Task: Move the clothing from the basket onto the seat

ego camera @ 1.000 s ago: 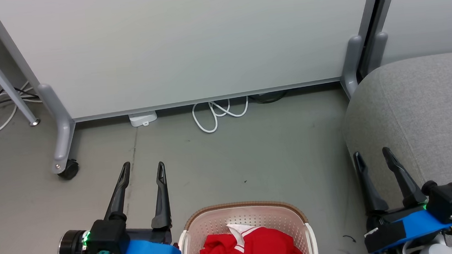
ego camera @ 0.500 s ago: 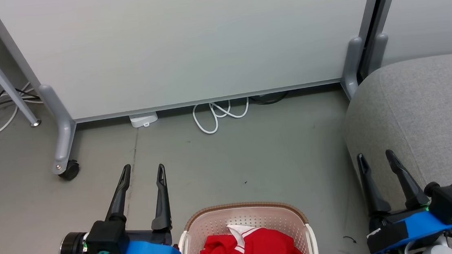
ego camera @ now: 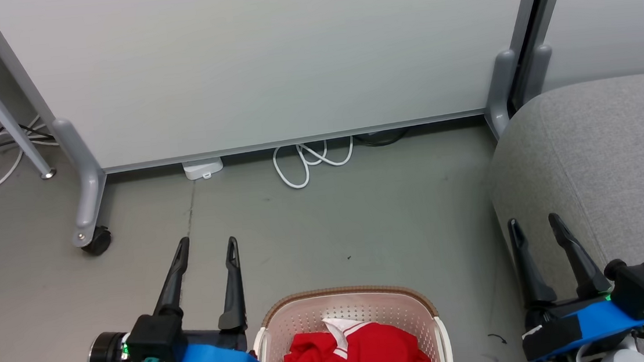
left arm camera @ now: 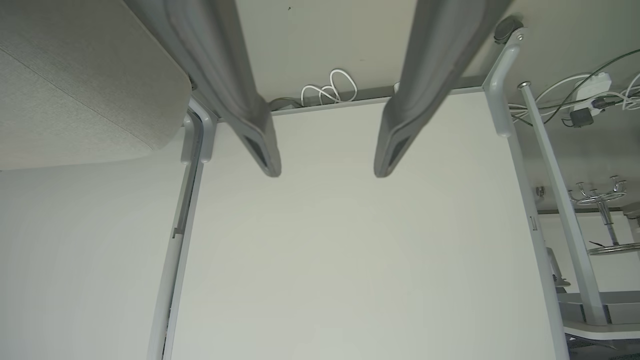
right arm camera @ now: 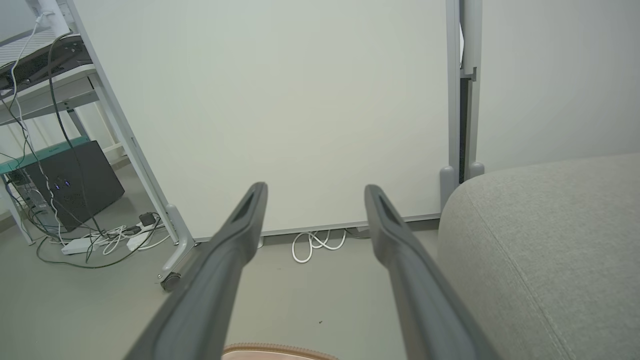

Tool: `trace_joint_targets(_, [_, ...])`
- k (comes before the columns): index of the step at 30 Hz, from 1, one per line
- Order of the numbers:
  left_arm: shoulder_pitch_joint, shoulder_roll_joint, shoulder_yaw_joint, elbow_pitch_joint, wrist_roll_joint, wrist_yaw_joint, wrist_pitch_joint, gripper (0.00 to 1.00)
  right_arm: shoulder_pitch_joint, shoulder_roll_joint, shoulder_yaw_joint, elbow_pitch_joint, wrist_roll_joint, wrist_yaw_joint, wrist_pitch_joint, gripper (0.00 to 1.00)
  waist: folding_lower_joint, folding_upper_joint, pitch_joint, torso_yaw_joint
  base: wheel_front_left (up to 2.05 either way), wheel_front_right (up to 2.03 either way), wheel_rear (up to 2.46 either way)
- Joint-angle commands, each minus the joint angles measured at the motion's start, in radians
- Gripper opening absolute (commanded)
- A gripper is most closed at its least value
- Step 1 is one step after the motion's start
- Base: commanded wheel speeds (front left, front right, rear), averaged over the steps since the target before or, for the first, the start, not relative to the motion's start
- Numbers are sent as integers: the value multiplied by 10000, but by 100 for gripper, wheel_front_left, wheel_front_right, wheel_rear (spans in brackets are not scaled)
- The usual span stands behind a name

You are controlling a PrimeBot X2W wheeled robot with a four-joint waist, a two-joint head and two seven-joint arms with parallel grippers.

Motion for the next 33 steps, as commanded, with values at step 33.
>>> trace_joint_targets(33, [-5094,594,-4563,5840,161,-750,-28,100,-2314,-54,220,-1048,-262,20,-37,100,0,0,4269,-532,0,0,0])
